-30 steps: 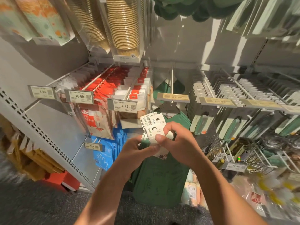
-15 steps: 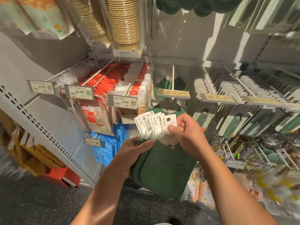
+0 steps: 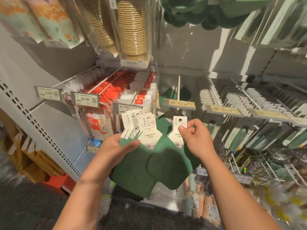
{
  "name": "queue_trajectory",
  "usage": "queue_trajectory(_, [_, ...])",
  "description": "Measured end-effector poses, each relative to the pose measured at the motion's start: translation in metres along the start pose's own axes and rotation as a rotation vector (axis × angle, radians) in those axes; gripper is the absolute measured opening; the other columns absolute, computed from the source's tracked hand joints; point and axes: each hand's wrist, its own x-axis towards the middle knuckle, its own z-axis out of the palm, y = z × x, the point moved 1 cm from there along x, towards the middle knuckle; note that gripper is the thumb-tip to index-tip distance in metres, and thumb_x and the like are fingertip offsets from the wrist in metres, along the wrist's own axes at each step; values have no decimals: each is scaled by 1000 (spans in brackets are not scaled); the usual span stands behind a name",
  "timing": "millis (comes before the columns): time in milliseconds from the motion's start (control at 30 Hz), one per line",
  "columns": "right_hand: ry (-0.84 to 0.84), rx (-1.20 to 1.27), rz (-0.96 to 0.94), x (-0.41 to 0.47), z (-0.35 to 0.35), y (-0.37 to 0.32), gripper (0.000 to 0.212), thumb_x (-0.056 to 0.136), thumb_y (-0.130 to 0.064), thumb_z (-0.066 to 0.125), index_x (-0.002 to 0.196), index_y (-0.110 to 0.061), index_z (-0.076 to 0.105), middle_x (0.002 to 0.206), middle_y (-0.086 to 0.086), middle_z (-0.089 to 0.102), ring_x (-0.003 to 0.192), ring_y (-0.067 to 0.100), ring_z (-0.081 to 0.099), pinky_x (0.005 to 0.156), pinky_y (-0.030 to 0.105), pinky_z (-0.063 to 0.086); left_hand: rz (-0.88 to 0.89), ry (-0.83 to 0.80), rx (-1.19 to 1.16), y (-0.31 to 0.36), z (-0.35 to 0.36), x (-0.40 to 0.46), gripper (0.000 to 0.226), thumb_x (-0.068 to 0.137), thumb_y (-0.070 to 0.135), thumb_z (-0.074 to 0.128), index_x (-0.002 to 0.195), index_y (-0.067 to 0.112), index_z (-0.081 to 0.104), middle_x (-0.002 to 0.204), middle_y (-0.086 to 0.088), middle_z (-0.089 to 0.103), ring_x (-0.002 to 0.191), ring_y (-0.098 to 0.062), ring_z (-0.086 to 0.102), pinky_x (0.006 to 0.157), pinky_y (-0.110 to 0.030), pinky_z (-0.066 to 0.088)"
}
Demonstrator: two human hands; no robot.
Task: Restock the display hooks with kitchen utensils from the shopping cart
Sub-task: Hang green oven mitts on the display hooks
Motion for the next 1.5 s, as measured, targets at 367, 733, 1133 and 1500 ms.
queue_trajectory(367, [157, -240, -40, 30, 15, -13, 26, 97, -32, 70, 110, -12, 61, 95, 2, 67, 92, 26, 61, 74, 32, 38, 2, 6, 73, 8, -30, 8, 19, 90, 8, 76, 107, 15, 79, 104, -3, 81, 95, -19, 77, 86, -31, 58])
queue_trajectory(733, [194, -362, 121, 59, 21, -6, 26, 93, -30, 71, 115, -16, 68, 110, 7, 73, 102, 34, 67, 78, 35, 51, 33, -35, 117, 13, -48, 2, 19, 88, 4, 78, 100, 18, 83, 105, -3, 81, 98, -20, 77, 83, -28, 60])
queue_trajectory(1133, [64, 132, -60, -12, 44, -44, 21, 97, -35, 67, 85, -20, 60, 71, -12, 53, 65, 5, 48, 64, 26, 41, 53, -86, 51, 6, -25, 3, 26, 77, 18, 85, 102, 19, 82, 107, -3, 80, 95, -17, 76, 86, -33, 58])
queue_trajectory(1500, [-175, 124, -46, -38, 55, -34, 15, 93, -25, 73, 94, -25, 58, 79, -16, 71, 69, 9, 67, 64, 38, 55, -7, -155, -20, -8, 15, 3, 20, 92, 11, 73, 112, 12, 78, 107, -14, 79, 94, -26, 74, 85, -38, 56])
